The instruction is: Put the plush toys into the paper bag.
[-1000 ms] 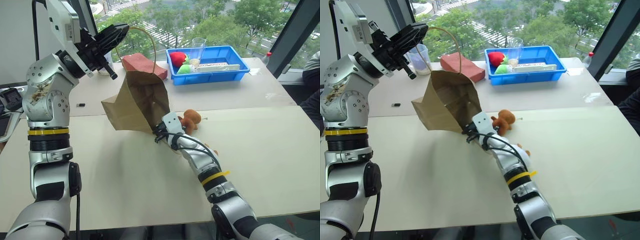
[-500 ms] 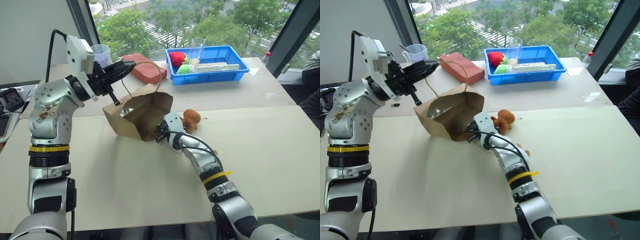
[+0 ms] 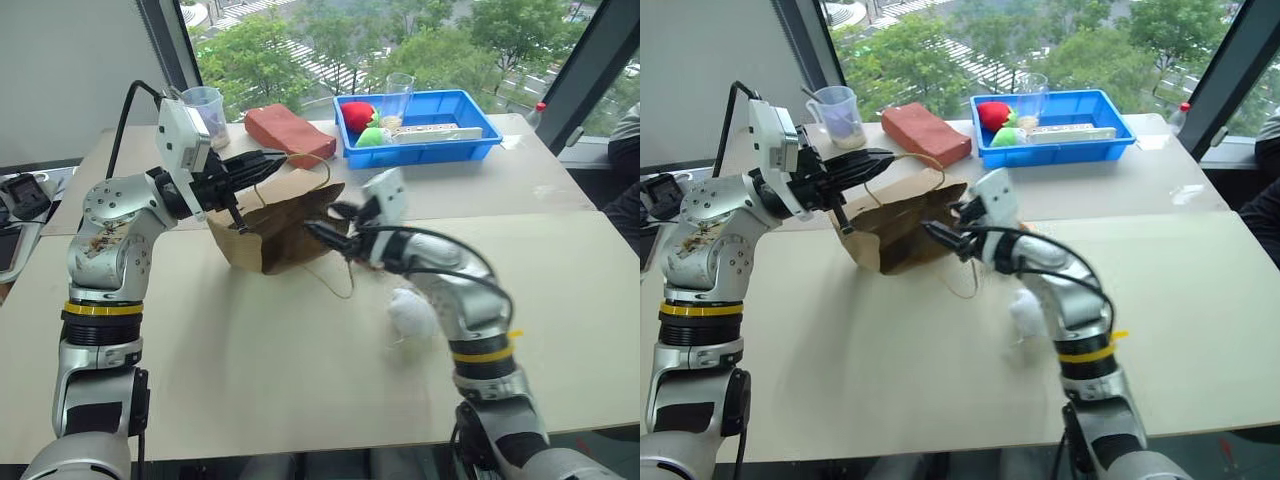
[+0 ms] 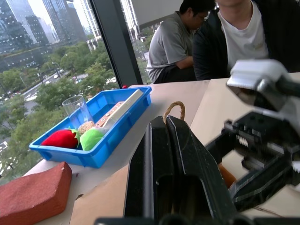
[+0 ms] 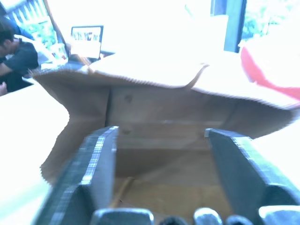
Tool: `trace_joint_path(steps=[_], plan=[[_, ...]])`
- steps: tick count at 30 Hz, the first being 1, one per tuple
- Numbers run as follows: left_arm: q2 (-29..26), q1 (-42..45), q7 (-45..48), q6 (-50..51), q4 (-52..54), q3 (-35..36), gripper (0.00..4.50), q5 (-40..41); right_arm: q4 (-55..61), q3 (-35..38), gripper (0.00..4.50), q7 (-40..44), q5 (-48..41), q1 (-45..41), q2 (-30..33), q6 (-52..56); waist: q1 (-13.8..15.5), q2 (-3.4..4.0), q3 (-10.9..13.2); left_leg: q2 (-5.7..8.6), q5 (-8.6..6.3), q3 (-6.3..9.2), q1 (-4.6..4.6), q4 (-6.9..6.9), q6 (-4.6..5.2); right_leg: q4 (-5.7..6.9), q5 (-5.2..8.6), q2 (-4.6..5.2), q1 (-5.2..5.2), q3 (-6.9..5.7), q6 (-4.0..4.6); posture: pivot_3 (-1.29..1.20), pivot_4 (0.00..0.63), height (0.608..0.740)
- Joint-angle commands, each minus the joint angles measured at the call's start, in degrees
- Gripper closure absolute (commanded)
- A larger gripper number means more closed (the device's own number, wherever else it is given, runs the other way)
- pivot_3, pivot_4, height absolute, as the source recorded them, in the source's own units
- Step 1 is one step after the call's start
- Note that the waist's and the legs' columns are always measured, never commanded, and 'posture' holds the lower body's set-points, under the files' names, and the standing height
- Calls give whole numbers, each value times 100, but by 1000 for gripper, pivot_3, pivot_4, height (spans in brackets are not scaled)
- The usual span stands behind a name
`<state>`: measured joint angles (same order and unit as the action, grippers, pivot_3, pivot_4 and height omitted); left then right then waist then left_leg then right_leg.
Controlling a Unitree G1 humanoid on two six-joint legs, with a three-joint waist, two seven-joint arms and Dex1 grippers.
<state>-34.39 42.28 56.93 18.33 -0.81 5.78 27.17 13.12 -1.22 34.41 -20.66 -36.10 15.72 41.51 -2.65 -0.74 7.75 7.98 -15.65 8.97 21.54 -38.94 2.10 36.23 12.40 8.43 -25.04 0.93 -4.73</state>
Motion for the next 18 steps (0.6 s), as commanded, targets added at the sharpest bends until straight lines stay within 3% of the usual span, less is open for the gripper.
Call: trace_joint_path(steps=[1,9,13,18], plan=[[-123,18,30,11,163,88,4500,53,1134,667,61,482,-803,513,935,865,34,0,0,0,0,0,1,1,0,-1,0,0,0,-1,0,0,150,740],[-143,-98,45,72,240,51,4500,83,1827,1189,61,1244,-1040,2595,2870,1011,180,-1,0,1,-3,-18,18,-12,6,-16,0,6,-3,2,0,0,150,740],[-143,-69,82,92,227,21,4500,90,1587,902,61,1059,-529,3247,3084,567,189,-2,0,1,-4,-31,12,-22,7,-24,0,7,-1,10,0,0,150,740],[-140,-26,110,101,216,-3,4500,79,1234,625,61,927,-249,3372,2915,174,200,-3,1,-1,-4,-45,-1,-24,7,-19,-5,7,3,18,8,0,150,740]])
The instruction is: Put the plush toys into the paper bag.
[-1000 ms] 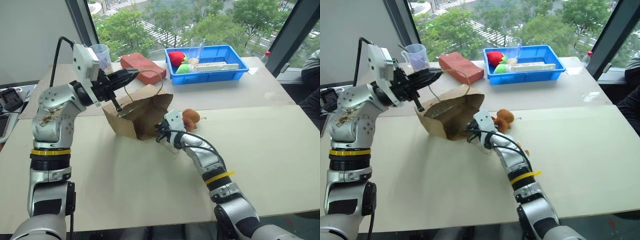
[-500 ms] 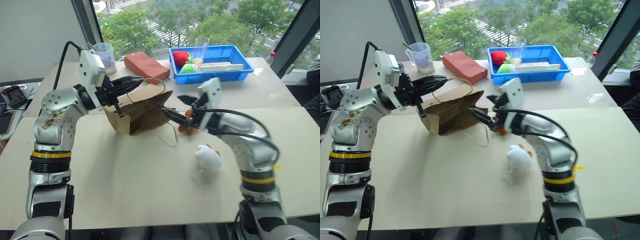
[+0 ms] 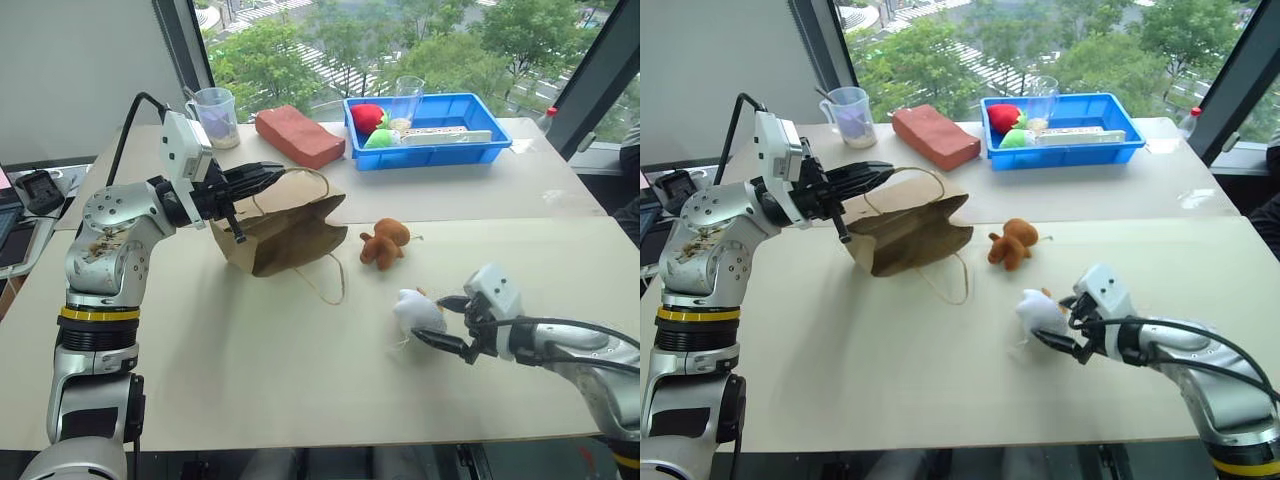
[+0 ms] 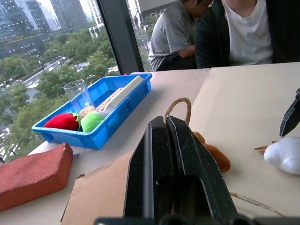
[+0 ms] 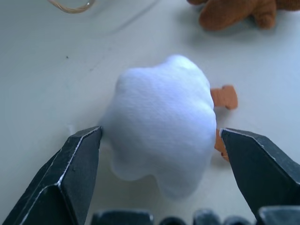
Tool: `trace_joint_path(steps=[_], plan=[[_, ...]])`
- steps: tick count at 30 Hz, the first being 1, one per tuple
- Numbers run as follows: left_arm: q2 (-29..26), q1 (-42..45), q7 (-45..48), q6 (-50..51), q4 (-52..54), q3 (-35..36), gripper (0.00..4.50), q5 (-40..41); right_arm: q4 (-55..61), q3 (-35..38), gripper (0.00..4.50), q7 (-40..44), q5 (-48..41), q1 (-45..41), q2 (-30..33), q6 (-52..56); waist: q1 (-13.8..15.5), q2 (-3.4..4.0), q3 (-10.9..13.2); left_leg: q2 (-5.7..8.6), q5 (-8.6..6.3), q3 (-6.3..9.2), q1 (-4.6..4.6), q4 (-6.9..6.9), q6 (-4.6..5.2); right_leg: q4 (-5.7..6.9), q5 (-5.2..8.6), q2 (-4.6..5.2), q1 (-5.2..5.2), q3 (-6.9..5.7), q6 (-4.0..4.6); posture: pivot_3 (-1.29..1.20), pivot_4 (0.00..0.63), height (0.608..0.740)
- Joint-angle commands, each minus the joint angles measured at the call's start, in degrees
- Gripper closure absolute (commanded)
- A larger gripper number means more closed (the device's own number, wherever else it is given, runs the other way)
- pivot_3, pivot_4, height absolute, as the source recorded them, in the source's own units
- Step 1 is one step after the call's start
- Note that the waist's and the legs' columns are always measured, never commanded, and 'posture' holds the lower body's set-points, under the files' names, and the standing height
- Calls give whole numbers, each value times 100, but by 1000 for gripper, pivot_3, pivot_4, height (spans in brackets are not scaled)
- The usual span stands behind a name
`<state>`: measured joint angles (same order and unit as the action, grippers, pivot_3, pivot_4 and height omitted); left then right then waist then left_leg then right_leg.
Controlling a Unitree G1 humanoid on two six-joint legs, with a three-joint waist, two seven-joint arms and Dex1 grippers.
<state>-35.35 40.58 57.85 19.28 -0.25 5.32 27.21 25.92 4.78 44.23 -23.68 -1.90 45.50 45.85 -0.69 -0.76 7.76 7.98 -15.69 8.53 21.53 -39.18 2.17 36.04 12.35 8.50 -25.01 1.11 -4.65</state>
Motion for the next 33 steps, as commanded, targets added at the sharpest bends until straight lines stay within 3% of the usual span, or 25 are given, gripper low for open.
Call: trace_joint_path(steps=[1,2,3,10,15,23,33], plan=[[-45,145,20,9,165,43,4500,74,-93,20,61,-48,50,-45,-98,-304,8,0,0,0,0,0,-1,0,0,0,0,0,0,0,0,0,150,740],[-49,140,23,12,173,44,4500,73,-137,38,61,-61,46,-40,-150,-367,10,0,0,0,0,0,-1,0,0,0,0,0,0,1,0,0,150,740],[-51,136,24,15,178,44,4500,73,-168,66,573,-57,2,-33,-204,-393,12,0,0,0,0,0,-1,0,0,-1,0,0,0,0,0,0,150,740],[-58,105,23,27,217,54,4500,62,-165,109,2906,112,-54,26,-151,-618,47,0,0,-1,0,2,1,0,0,-5,0,0,-1,-3,0,0,150,740],[-25,123,31,-13,202,34,4500,49,177,-44,4489,-44,-433,-834,-476,-279,13,-1,1,-1,0,-5,1,-4,0,-4,-1,0,-1,0,1,0,150,740],[69,277,98,-86,111,-46,4500,34,-145,-975,4489,-987,-527,-2526,-1916,664,22,-5,0,-12,0,7,10,-2,-2,4,-5,-4,-7,-13,7,0,150,740],[243,306,35,76,406,-118,4500,181,-2102,-1722,4489,-1678,271,-3894,-3434,195,-89,-4,0,-8,1,15,24,-5,-2,15,-9,-4,-16,-24,6,0,150,740]])
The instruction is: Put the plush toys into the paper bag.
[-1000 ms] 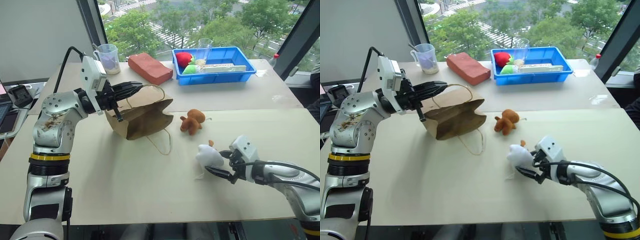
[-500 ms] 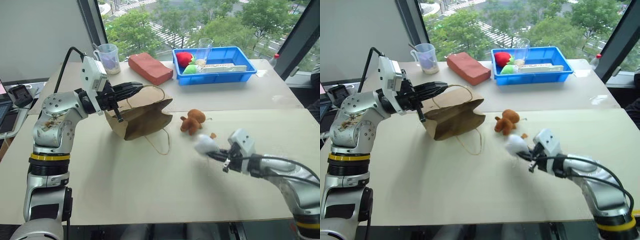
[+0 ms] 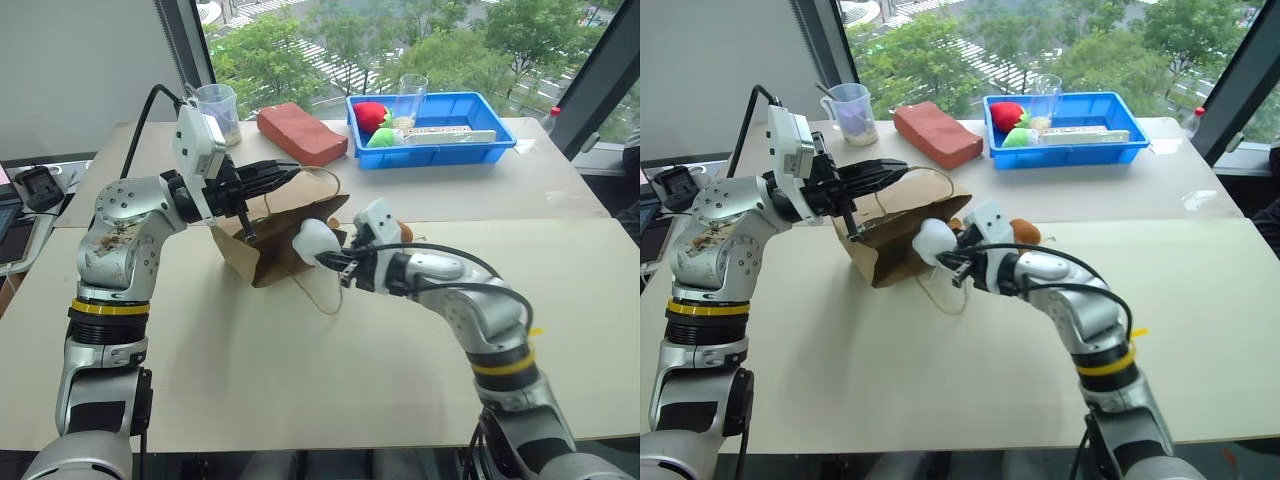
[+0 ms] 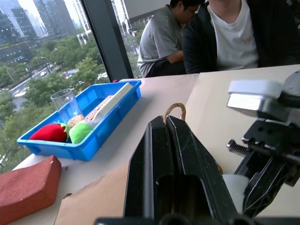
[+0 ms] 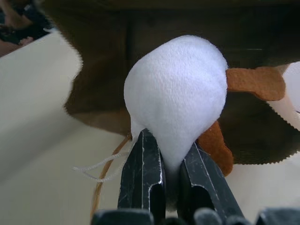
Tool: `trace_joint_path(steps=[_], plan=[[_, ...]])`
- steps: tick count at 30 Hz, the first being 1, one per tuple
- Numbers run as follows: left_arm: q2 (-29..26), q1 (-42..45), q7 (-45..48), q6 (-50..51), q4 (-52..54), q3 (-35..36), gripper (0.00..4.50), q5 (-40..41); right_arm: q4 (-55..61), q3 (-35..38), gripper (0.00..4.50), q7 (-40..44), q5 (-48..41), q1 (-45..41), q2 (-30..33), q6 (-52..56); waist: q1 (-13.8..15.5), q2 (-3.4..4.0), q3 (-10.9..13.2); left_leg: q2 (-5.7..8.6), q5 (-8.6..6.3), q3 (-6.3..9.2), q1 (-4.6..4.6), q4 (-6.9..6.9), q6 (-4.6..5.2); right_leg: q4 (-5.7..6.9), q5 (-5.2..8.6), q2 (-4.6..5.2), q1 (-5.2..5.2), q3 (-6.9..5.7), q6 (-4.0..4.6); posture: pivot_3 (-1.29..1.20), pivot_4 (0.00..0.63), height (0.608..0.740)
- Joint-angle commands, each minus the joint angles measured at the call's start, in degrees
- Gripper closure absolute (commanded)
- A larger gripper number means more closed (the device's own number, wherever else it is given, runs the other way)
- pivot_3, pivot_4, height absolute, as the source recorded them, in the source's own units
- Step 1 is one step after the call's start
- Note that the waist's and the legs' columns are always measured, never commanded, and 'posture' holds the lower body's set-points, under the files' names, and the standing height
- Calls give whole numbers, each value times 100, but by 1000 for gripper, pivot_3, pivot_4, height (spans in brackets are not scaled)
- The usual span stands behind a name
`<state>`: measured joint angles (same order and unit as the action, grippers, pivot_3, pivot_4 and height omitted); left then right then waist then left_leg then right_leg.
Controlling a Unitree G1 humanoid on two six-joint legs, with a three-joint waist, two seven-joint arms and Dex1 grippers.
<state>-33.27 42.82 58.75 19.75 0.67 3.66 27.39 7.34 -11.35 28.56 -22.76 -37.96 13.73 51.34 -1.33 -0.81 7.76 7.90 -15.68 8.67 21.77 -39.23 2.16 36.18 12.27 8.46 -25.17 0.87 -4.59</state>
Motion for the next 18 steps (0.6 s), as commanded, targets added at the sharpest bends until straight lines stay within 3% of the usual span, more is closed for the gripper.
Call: trace_joint_path(steps=[1,8,9,11,18], plan=[[79,80,-84,67,367,51,4500,197,-484,-179,4489,-137,292,-377,-382,-484,-53,0,0,0,0,0,-1,0,0,2,0,0,0,1,0,0,150,740],[186,138,-245,264,618,110,4500,395,-1499,-346,4489,-178,776,-718,-1042,-1283,-139,1,0,0,0,4,-1,1,0,6,0,-1,-3,0,0,0,150,740],[156,120,-232,274,622,117,4500,394,-1508,-334,3797,-105,766,-711,-1071,-1318,-140,1,0,0,0,4,-1,1,-1,7,0,-2,-5,0,0,0,150,740],[92,62,-196,271,616,135,4500,377,-1447,-306,3349,12,753,-657,-1059,-1310,-141,1,0,0,0,5,-1,1,-1,7,0,-2,-6,-1,0,0,150,740],[13,-34,-210,229,614,131,4500,367,-922,-169,851,329,702,-340,-657,-1278,-136,2,0,0,0,5,-3,1,-1,8,0,-3,-5,-1,0,0,150,740]])
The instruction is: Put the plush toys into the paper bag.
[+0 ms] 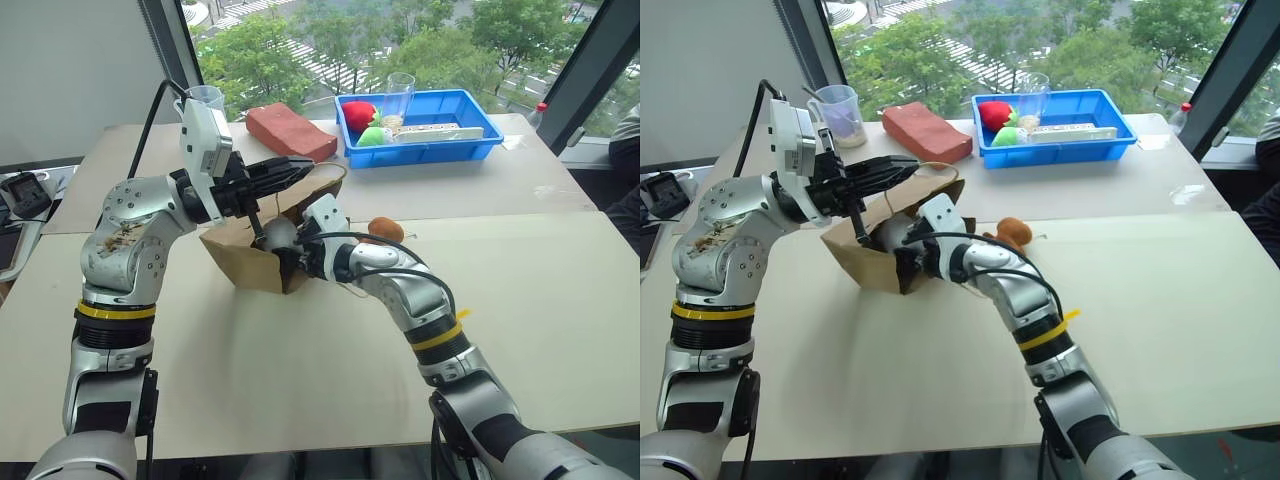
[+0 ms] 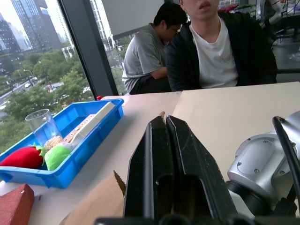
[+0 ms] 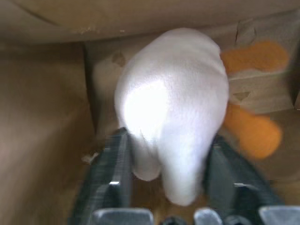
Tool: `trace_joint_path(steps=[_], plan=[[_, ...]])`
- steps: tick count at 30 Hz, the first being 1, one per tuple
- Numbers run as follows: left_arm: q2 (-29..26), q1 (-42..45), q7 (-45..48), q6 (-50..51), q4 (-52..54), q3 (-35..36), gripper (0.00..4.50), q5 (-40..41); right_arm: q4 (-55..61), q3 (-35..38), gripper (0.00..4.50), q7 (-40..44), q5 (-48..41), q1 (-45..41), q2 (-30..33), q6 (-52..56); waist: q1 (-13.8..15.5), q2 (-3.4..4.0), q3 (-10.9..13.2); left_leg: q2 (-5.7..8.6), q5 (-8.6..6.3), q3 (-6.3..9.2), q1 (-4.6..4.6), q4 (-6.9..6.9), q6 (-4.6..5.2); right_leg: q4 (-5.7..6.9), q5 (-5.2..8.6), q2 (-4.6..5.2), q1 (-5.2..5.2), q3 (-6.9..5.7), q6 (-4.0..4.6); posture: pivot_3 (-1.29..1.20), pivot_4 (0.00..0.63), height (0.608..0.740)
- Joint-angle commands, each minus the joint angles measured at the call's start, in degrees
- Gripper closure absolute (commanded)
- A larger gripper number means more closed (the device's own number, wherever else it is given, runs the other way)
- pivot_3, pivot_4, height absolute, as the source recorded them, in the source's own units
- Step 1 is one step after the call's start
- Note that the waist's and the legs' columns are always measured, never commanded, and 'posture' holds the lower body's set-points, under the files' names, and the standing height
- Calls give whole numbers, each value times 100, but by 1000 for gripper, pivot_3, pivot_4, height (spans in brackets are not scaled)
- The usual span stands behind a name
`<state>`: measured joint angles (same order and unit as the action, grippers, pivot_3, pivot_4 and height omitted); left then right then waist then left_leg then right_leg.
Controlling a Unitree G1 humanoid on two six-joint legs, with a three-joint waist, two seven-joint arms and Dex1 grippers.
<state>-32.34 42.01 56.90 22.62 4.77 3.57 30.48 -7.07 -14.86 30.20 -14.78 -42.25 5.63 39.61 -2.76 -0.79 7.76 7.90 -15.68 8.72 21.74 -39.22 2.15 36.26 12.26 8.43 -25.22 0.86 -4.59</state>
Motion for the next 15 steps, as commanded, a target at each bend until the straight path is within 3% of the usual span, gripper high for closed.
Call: trace_joint_path(steps=[1,3,9,15], plan=[[-85,47,-29,-63,196,141,4500,52,641,204,489,196,-91,149,233,-133,9,0,0,1,0,1,2,0,0,0,0,0,-1,-1,0,0,150,740],[-88,46,-37,-84,177,147,4500,38,842,267,43,200,-92,260,323,-186,10,0,0,2,0,1,2,0,0,-1,0,1,0,-1,0,0,150,740],[-87,90,-33,-109,112,126,4500,21,1398,666,43,173,-166,504,578,-169,6,0,0,0,0,-1,0,0,0,0,0,0,0,1,0,0,150,740],[-158,111,9,-119,49,149,4500,16,1842,1186,43,217,91,937,1607,-259,81,0,0,6,0,2,3,-1,0,-5,0,2,3,-2,-1,0,150,740]])
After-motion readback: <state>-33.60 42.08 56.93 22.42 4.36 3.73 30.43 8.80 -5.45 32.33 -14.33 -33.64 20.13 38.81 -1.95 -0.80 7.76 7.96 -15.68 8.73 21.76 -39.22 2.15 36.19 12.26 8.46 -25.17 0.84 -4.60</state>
